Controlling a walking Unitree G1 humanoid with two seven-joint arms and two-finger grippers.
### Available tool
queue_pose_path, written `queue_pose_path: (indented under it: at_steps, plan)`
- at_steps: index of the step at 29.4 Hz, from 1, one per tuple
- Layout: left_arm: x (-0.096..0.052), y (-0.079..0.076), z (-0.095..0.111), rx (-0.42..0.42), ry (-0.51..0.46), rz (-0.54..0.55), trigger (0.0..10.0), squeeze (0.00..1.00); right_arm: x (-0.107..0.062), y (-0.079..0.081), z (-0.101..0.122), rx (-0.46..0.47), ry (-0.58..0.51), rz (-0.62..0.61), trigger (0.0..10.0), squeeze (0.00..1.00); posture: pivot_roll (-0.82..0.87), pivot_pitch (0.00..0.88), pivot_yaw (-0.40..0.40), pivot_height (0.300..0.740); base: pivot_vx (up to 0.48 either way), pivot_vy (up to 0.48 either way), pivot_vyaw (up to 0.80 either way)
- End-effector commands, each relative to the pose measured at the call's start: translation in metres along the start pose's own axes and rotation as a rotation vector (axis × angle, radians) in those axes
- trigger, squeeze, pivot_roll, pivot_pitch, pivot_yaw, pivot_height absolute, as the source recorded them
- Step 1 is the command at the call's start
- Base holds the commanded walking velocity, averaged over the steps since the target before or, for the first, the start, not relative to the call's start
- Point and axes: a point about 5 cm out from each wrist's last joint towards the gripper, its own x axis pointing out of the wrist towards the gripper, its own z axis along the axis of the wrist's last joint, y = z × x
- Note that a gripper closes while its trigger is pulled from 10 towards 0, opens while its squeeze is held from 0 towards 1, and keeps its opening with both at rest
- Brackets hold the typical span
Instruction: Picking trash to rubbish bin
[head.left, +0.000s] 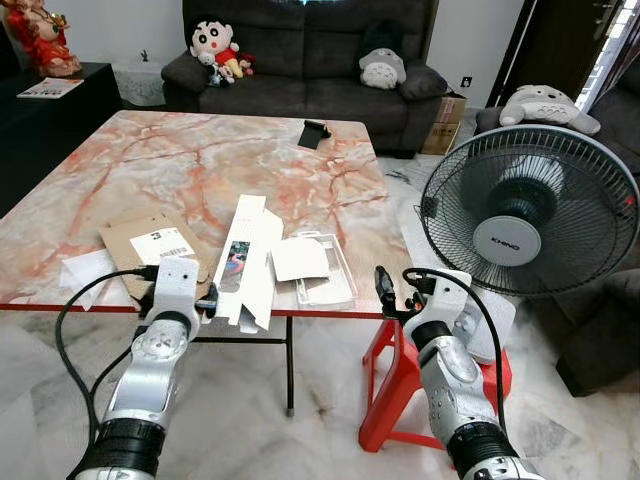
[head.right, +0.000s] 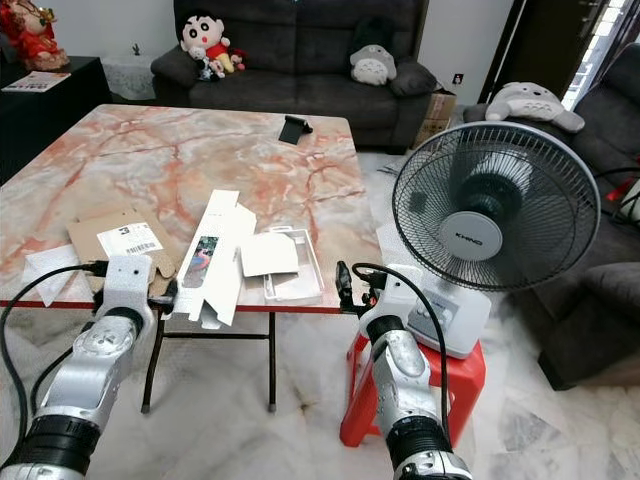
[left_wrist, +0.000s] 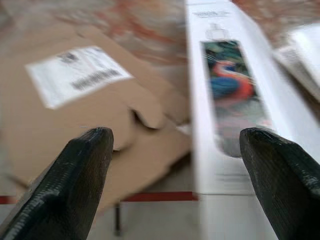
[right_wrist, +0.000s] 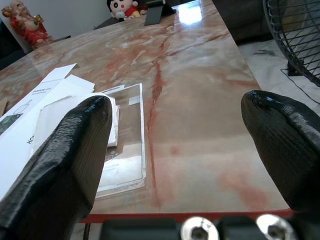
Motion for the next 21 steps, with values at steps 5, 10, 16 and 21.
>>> queue_pose_path:
  at_steps: [5, 10, 16, 21]
  plan:
    - [0.002, -0.010, -0.001, -0.081, 0.024, -0.049, 10.0, 0.00, 0.001, -0.004, 0.007, -0.005, -0.022, -0.016, 10.0, 0.00, -0.03, 0.050, -0.058, 0.740, 0.000, 0.000, 0.00]
    - [0.002, -0.017, -0.002, -0.096, 0.037, -0.068, 10.0, 0.00, 0.002, -0.004, 0.008, -0.002, -0.026, -0.020, 10.0, 0.00, -0.03, 0.055, -0.056, 0.740, 0.000, 0.000, 0.00]
    - [0.000, -0.021, 0.001, -0.200, 0.028, -0.091, 10.0, 0.00, 0.003, -0.003, 0.009, 0.000, -0.031, -0.019, 10.0, 0.00, -0.03, 0.056, -0.053, 0.740, 0.000, 0.000, 0.00]
    - [-0.007, -0.026, -0.008, -0.341, 0.060, -0.130, 10.0, 0.00, 0.002, -0.002, 0.007, 0.002, -0.028, -0.017, 10.0, 0.00, -0.02, 0.049, -0.051, 0.740, 0.000, 0.000, 0.00]
